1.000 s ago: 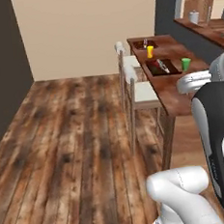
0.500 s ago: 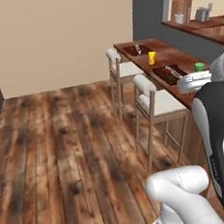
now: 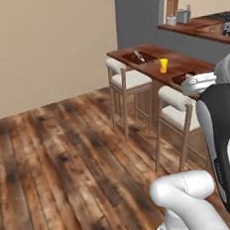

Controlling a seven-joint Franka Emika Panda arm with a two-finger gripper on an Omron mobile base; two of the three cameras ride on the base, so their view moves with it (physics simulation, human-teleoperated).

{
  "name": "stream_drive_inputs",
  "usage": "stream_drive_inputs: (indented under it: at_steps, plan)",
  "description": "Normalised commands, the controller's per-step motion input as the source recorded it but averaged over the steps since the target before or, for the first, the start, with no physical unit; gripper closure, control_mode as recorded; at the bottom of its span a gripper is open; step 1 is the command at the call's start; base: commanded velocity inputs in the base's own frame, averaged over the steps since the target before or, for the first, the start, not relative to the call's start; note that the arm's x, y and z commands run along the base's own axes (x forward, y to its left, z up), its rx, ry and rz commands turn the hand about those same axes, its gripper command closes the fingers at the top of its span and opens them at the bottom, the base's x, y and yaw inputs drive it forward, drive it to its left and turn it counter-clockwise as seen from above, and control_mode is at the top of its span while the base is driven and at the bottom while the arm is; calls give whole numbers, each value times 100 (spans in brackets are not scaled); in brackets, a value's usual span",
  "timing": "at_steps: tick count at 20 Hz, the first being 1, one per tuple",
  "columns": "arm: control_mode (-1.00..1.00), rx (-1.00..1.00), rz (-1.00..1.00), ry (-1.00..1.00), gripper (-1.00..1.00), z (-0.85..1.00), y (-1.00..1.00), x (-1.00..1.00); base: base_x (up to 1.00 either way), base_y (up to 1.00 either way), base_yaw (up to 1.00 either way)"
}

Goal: Gather the avocado and tomato from the fridge and place them on a tray on the dining counter. Then gather the fish and chicken drumstick from the fridge and place them on the other tray.

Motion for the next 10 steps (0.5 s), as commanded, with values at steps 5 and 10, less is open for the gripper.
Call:
stream_drive_inputs:
  at_steps: [5, 10]
  plan:
    - [100, 0, 0, 0, 100, 0, 0, 0, 100, 94, -35]
    - [100, 0, 0, 0, 100, 0, 0, 0, 100, 16, -15]
